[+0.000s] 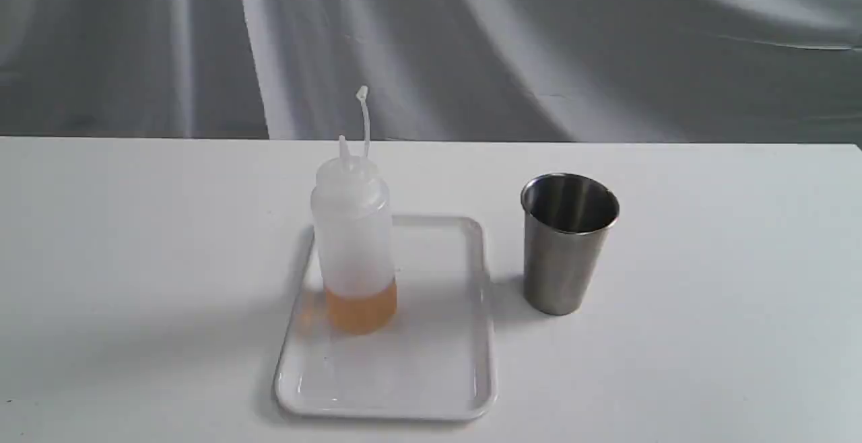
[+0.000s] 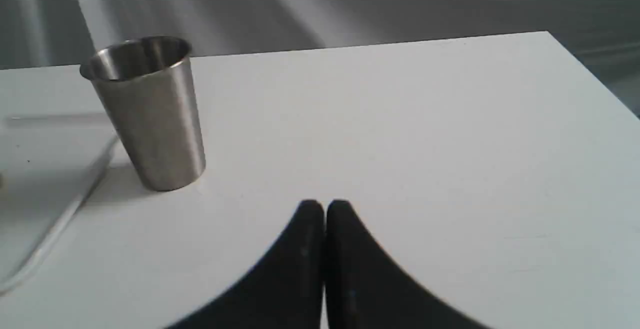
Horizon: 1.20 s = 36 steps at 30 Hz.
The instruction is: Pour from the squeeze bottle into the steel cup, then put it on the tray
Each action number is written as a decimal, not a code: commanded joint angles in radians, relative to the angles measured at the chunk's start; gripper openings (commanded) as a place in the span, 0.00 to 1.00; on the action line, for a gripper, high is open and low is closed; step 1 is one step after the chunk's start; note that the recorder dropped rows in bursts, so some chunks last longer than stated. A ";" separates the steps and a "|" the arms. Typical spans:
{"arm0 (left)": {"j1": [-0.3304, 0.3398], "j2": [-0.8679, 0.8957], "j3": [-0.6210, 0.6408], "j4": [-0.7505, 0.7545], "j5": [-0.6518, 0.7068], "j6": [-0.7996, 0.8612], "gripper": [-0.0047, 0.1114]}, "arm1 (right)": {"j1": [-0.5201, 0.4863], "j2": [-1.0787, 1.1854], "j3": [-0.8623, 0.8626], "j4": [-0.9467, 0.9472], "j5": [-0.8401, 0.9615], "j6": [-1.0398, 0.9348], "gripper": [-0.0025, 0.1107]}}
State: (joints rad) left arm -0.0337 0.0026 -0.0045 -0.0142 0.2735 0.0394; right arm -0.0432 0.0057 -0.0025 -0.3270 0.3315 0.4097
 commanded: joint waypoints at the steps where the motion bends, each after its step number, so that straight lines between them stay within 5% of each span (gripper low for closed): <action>1: -0.005 -0.003 0.004 -0.001 -0.008 -0.003 0.04 | -0.029 -0.006 0.002 0.085 0.003 -0.131 0.02; 17: -0.005 -0.003 0.004 -0.001 -0.008 -0.005 0.04 | -0.263 -0.006 0.002 0.156 0.003 -0.204 0.02; 36: -0.005 -0.003 0.004 -0.001 -0.008 -0.005 0.04 | -0.121 -0.006 0.002 0.196 0.003 -0.219 0.02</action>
State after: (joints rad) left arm -0.0337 0.0026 -0.0045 -0.0142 0.2735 0.0394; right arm -0.1761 0.0057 -0.0025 -0.1356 0.3338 0.2052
